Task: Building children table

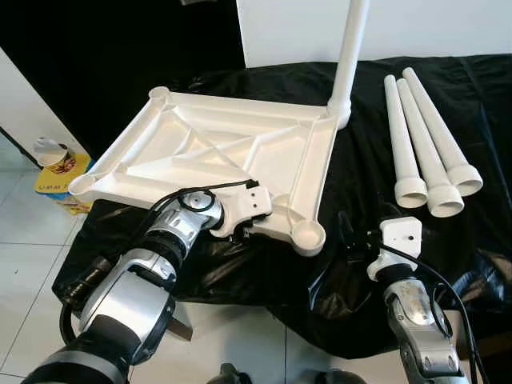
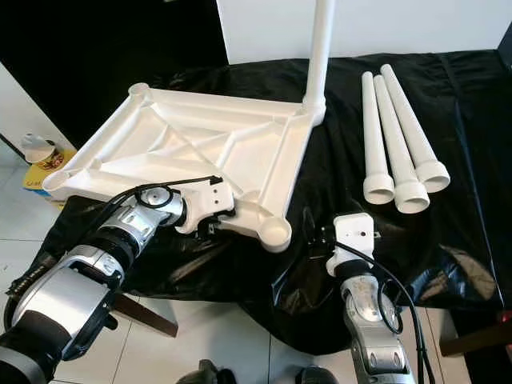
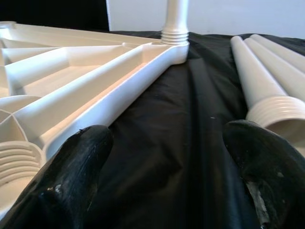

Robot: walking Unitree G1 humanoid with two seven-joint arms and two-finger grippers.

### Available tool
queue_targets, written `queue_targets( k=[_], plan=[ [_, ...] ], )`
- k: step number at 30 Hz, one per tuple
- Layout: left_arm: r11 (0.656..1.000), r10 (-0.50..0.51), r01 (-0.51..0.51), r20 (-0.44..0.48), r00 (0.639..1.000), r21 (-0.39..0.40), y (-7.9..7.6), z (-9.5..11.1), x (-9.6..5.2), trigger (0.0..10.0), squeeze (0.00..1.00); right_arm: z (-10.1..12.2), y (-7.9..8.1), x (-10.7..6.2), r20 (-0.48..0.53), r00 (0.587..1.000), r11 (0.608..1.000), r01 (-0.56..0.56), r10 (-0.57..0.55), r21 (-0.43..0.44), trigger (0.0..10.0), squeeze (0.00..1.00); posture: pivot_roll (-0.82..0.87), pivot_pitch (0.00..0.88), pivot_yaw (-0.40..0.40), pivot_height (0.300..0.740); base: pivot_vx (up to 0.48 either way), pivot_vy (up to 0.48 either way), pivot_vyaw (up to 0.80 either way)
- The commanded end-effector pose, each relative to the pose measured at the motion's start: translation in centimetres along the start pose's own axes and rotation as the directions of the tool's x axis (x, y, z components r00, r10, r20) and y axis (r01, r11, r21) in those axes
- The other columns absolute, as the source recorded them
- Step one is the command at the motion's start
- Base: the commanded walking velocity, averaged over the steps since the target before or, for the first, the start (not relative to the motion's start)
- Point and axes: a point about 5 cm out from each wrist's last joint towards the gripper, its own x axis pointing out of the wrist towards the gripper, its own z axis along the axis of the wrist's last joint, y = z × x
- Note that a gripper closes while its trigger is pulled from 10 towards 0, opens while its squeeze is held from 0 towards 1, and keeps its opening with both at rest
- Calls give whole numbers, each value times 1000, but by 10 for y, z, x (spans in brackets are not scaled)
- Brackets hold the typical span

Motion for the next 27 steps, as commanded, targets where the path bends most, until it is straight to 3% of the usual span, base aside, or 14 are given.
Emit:
queue_targets(
  k=[1, 10, 17, 23, 27],
  plan=[
    [968, 236, -243, -105, 966, -59, 3, -29, -3, 0, 0, 0, 3, -2, -10, 1000, 1000, -1, 1, -1, 10000, 0, -136, 125, 119, 740, 0, 0, 0],
    [973, 214, -218, -48, 976, -73, -2, -27, -2, 0, 0, 1, 2, 2, -9, 1000, 1000, -5, 5, -3, 10000, 0, -129, 110, 111, 740, 0, 0, 0],
    [985, 167, -165, 51, 985, -54, -13, -10, 5, 0, 0, 2, 4, 8, -2, 1000, 1000, -23, 22, -3, 10000, 0, -112, 88, 100, 740, 0, 0, 0],
    [997, 80, -77, 184, 980, -27, -45, 18, 17, 0, 0, 1, 7, 12, 1, 1000, 1000, -27, 27, 0, 10000, 0, -109, 68, 100, 740, 0, 0, 0],
    [998, 68, -66, 210, 975, -19, -55, 26, 20, 0, 0, 1, 8, 14, 3, 1000, 1000, -26, 26, 1, 10000, 0, -108, 58, 98, 740, 0, 0, 0]
  ],
)
